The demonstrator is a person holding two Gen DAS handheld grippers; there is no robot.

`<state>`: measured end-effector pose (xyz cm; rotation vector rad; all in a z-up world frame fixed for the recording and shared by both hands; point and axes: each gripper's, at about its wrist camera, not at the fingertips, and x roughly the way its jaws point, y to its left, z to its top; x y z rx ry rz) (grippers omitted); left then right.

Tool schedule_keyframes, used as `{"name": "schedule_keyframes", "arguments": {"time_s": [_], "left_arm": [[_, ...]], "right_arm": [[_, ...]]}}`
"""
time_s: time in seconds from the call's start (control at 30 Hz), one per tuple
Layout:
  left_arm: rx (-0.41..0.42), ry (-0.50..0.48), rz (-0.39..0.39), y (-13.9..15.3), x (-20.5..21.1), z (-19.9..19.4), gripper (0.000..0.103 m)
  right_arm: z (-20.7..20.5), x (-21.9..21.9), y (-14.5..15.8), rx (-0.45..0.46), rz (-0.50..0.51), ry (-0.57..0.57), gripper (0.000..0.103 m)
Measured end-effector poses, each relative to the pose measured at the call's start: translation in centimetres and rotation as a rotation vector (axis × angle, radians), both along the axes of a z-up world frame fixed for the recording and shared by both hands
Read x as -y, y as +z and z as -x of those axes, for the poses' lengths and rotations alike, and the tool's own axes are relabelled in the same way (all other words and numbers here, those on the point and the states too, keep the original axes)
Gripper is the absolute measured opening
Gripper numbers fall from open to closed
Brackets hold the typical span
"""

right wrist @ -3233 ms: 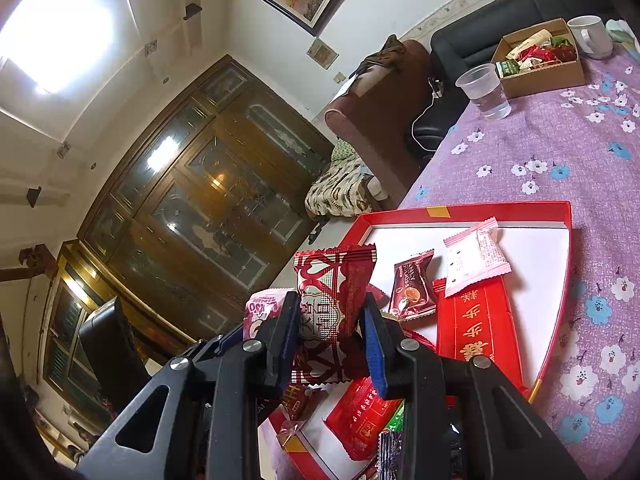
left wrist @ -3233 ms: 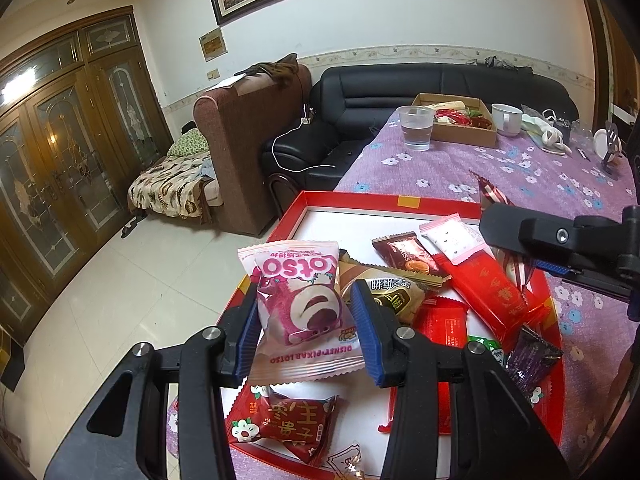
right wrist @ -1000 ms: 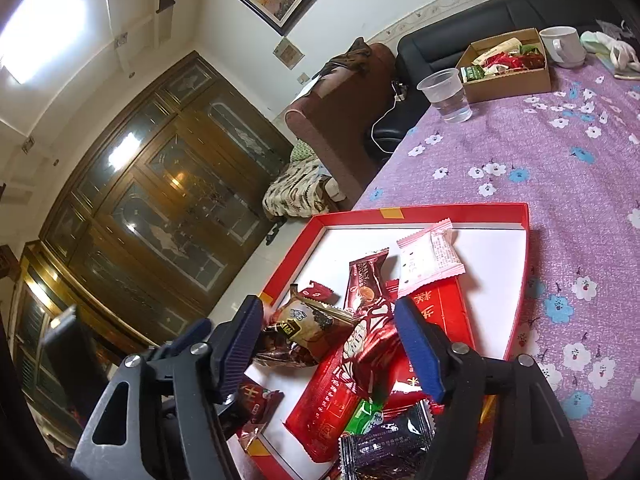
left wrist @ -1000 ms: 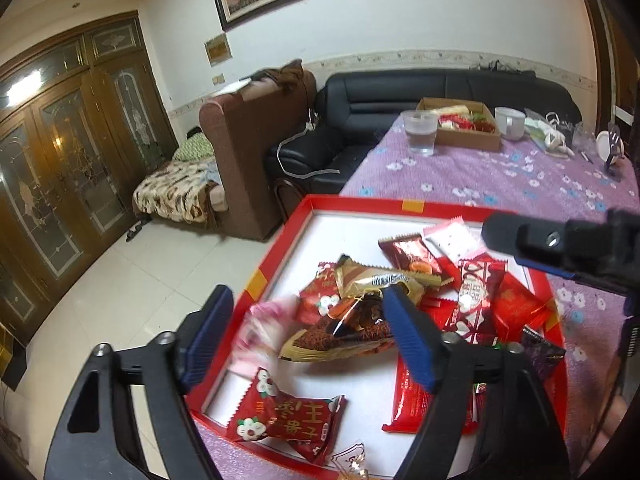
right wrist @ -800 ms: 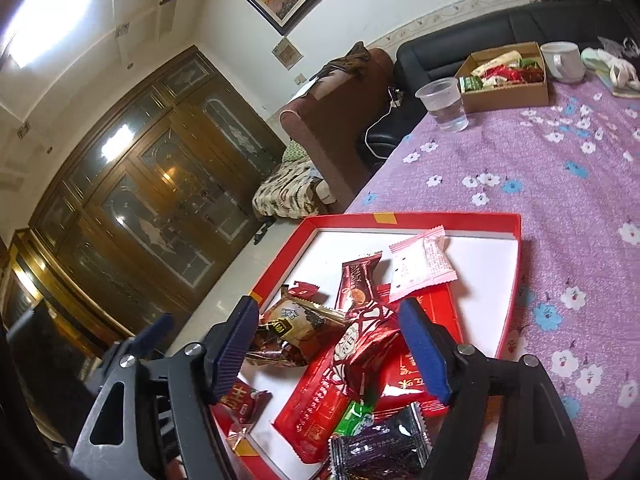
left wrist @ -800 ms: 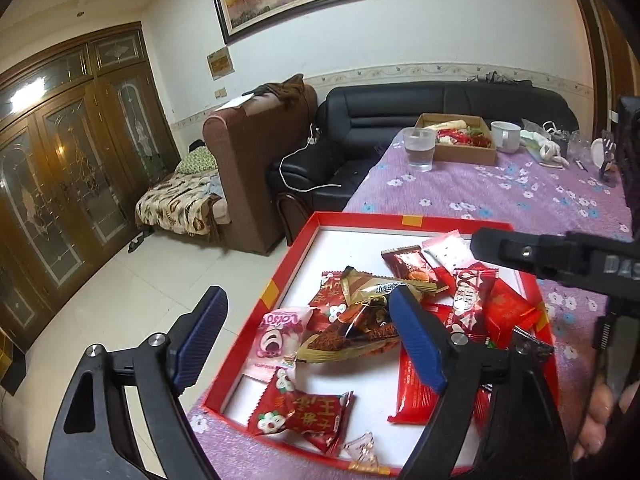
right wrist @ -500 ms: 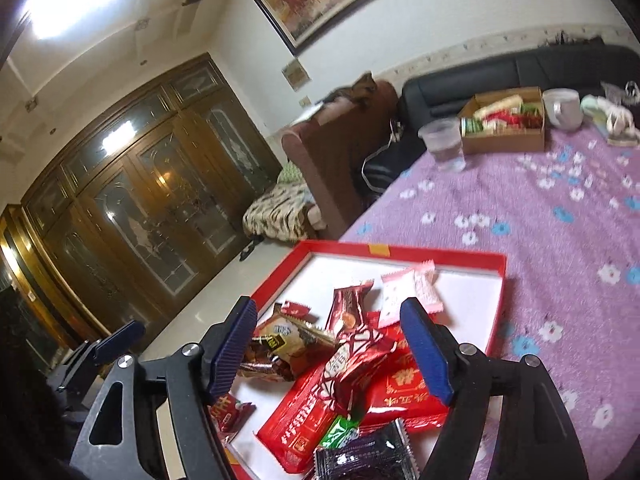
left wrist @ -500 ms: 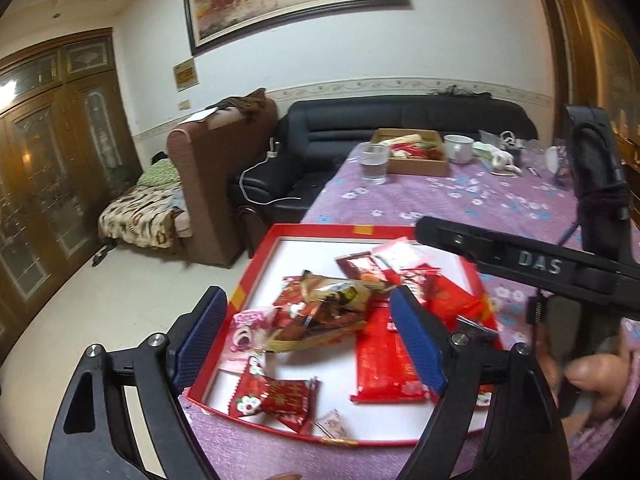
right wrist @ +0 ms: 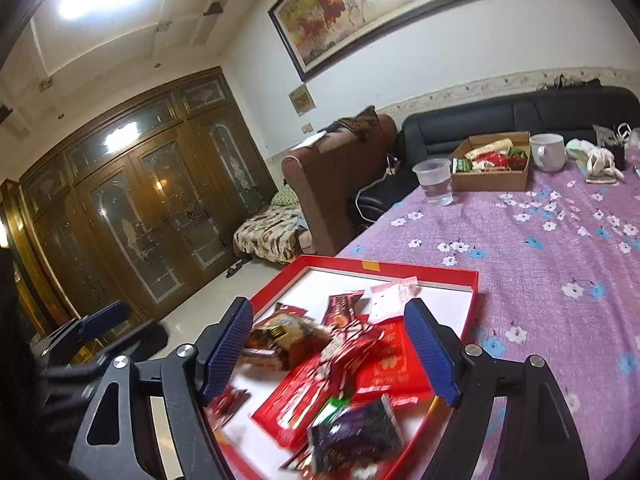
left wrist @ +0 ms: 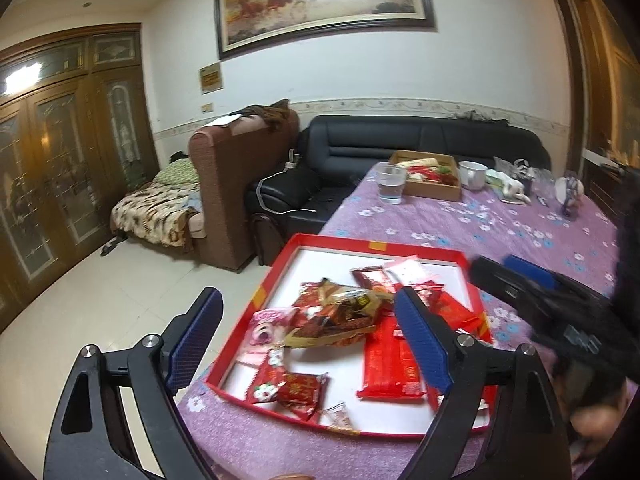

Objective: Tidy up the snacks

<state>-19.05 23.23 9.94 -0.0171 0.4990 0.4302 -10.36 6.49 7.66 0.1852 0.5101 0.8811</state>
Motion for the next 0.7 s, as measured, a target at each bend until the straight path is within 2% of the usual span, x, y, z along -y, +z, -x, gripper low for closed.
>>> {"name": "schedule_keyframes", "arguments": {"time_s": [0.1,0.2,0.4,0.7], "left_arm": [[-0.014,0.044,-0.006,-0.3,-0.3,0.6,0.088],[-0.012,0.056,0.0,-0.5,-0.8,1.6,0.088],[-0.054,0.077,0.041,-1.2,-1.5,2.9,0.088],[-0.051,0.089,0.06,-1.0,-1.1,6.6,0.088]], "right_arm": [[2.1,0.4,0.2,0.029,0.006,0.009,0.082],[3.7,0.3,0.0,0.02,0.036,0.01,0.084],[6.1,-0.7,-0.9,-0.017,0.19,-0.071,0.084],[10.2,-0.6,1.6,0.066,0.212,-0.087,0.084]]}}
